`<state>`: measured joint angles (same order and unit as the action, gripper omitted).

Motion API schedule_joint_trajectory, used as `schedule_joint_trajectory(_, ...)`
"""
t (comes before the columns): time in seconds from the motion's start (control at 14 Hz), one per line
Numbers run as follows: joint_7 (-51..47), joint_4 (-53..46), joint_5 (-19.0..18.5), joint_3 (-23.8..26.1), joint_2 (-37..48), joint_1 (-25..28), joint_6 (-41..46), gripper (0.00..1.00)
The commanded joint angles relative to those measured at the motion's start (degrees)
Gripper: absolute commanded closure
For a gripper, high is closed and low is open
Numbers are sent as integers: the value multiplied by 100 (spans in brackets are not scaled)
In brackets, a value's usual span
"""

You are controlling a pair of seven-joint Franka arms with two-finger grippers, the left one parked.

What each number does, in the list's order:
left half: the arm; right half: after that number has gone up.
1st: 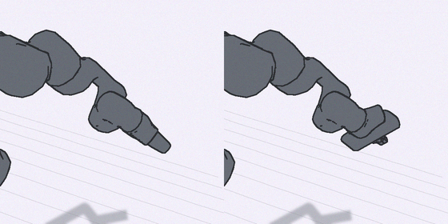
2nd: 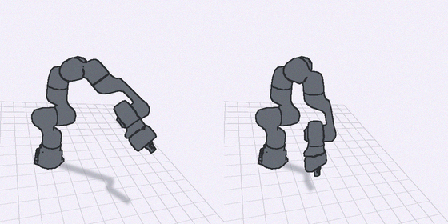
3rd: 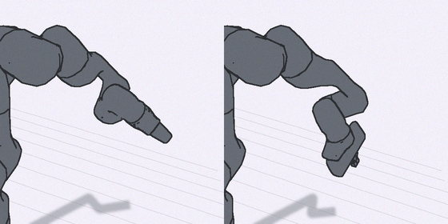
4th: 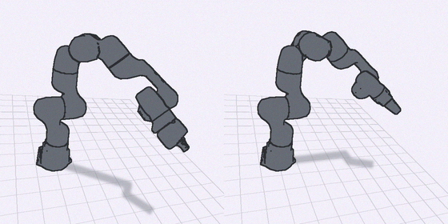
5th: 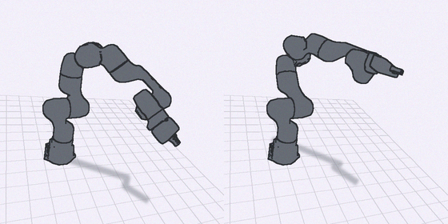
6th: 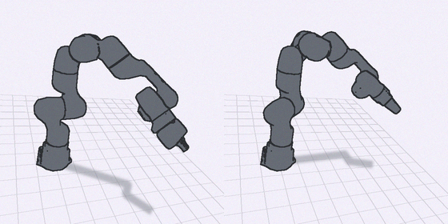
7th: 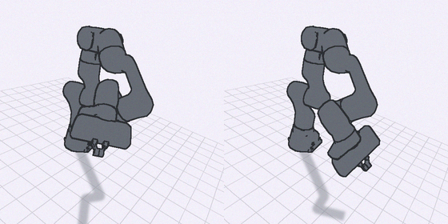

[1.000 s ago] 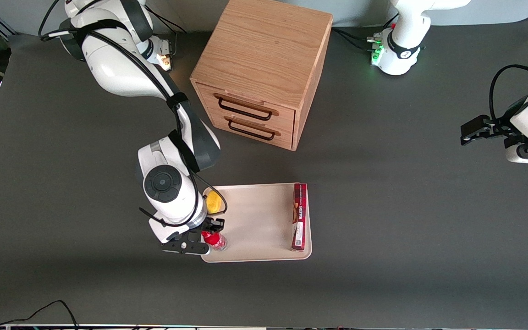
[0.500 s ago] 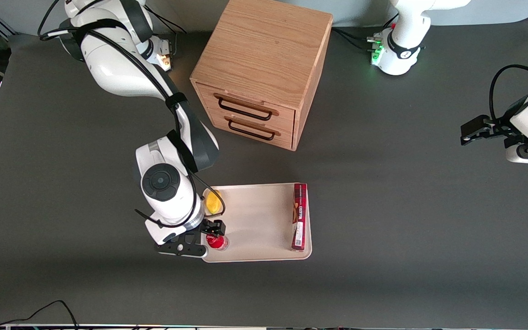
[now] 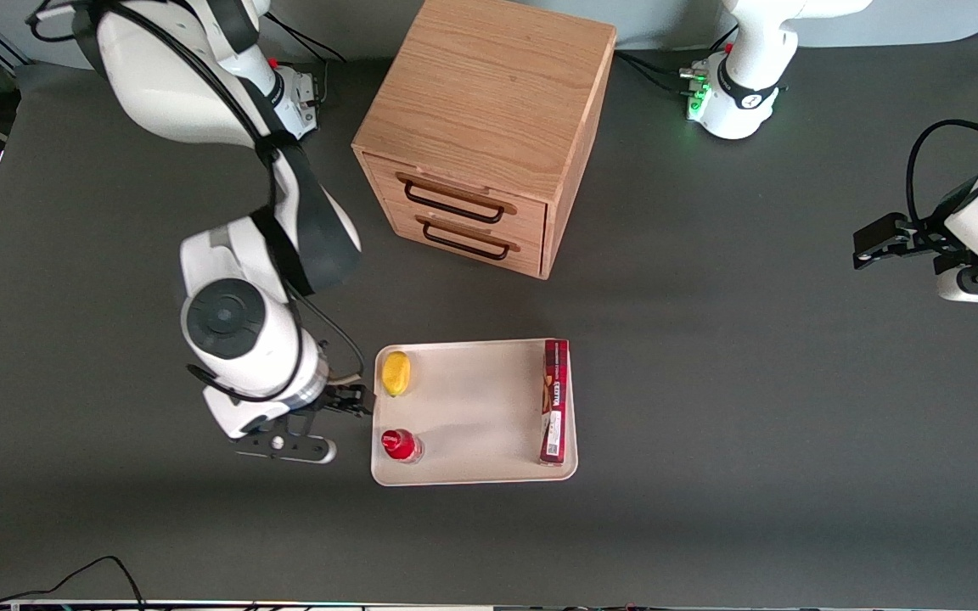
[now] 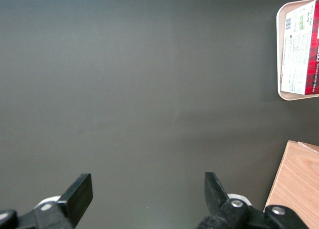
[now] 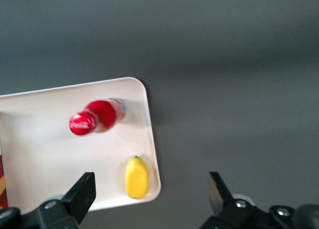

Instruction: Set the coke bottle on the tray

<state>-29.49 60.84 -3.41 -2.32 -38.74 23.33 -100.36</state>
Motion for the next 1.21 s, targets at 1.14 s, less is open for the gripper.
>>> schedule_joint_trajectory(1.14,2360,3540,684,-1454,4463,-145,825,0)
